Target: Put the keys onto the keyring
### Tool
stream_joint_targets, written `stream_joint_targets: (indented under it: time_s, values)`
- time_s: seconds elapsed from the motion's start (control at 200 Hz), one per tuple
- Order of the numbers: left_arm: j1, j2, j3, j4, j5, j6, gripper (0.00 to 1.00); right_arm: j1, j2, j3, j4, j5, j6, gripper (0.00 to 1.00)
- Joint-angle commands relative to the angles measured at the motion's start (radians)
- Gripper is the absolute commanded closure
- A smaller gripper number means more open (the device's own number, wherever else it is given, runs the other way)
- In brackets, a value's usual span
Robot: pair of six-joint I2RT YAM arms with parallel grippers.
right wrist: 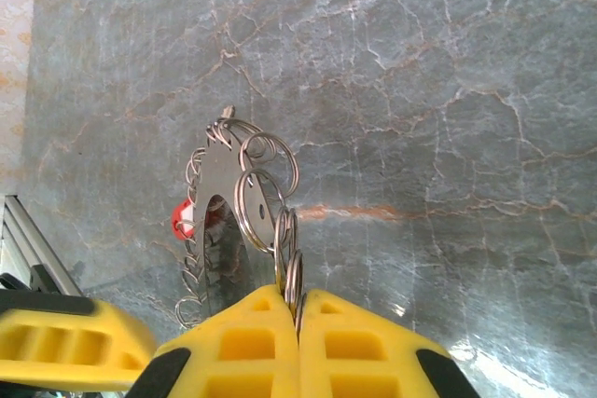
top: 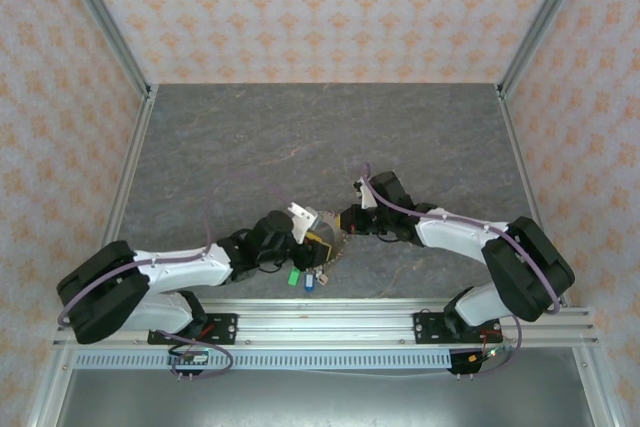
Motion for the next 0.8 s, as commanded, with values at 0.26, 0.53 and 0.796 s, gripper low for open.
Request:
stream_joint_targets:
  time_s: [0.26,0.53,0.796]
  values:
    - [-0.086,0.243,0.182,-0.107,-0.045,0.124,0.5,0.006,-0.082,0.051,0.011,-0.021,0.026,1.0]
    - [-0.087,0.207,0.193,-0.132,-0.09,0.134,0.91,0.006,-0.094,0.035,-0.012,0.012,0.014,1.0]
    - [-0.084,0.072,0.154,-0.145,-0.162,0.123,0.98,0.006,-0.165,0.027,-0.075,0.157,-0.003,0.87]
